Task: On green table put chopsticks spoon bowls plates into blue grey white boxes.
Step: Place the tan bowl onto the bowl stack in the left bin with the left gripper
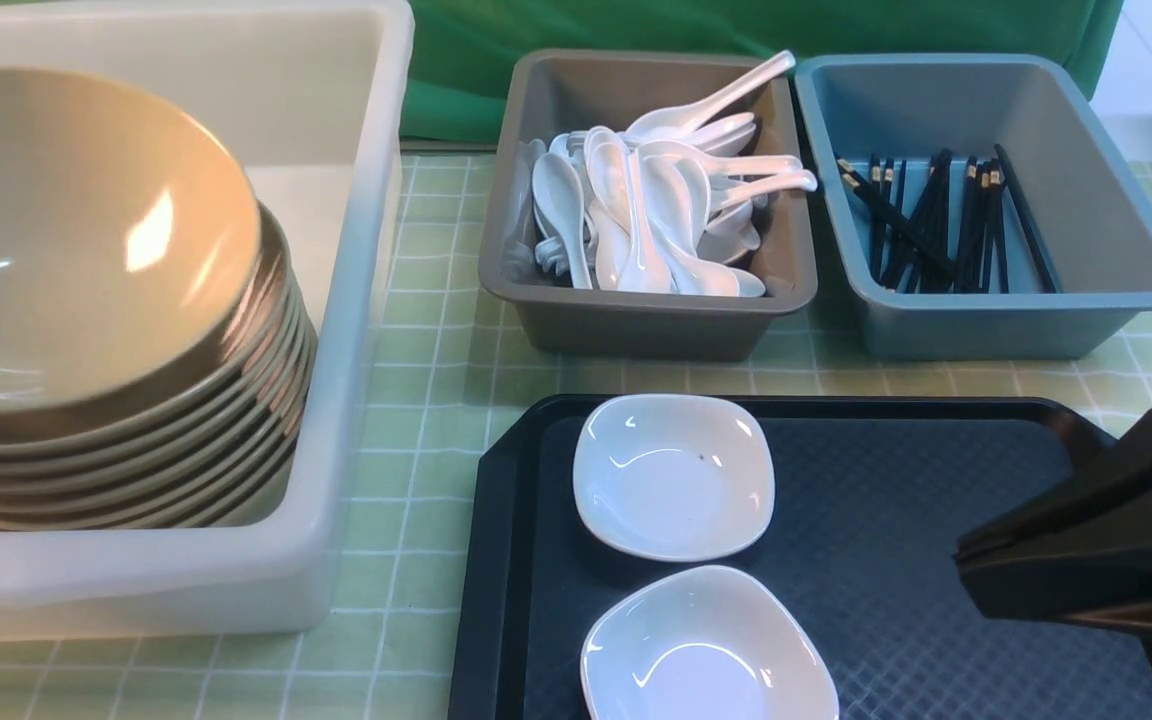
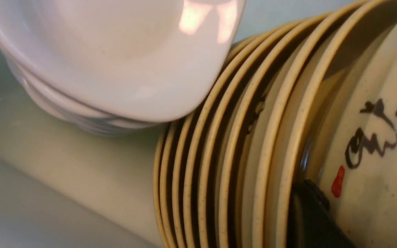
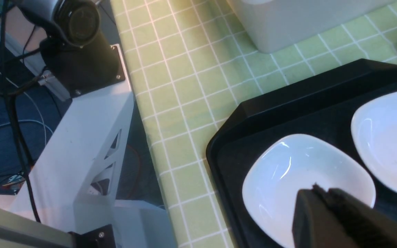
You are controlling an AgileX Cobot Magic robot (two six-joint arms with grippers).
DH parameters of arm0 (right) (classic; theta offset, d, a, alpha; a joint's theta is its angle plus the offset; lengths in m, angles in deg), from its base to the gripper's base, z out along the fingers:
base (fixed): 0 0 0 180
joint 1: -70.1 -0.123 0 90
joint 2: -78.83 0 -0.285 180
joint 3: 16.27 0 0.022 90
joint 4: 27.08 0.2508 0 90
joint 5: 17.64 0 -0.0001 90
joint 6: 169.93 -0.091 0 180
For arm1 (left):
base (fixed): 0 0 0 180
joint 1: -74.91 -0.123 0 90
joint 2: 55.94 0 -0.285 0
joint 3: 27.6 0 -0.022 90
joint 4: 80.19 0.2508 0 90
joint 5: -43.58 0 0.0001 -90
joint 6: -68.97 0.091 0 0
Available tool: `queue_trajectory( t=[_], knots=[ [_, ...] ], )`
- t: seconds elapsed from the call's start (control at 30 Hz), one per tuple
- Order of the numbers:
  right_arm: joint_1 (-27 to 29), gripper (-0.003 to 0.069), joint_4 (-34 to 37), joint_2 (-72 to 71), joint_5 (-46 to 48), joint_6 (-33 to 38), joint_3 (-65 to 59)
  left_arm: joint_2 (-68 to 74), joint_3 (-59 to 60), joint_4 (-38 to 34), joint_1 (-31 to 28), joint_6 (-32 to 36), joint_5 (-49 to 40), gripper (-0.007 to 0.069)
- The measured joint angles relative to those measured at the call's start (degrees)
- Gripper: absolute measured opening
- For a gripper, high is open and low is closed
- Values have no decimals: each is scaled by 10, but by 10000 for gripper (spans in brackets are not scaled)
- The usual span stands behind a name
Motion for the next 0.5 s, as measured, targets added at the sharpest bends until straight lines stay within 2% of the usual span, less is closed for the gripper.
queue_trajectory(
  t=[0.13,0.2,0.4,0.5],
  knots=[
    [0,57,1,0,-6,0,0,0,0,42,33,-39,1,20],
    [0,57,1,0,-16,0,0,0,0,76,55,-80,6,40],
    [0,65,1,0,-28,0,0,-1,-5,169,106,-182,6,165],
    [0,69,1,0,-40,-1,0,-1,-23,224,137,-225,-6,282]
  ],
)
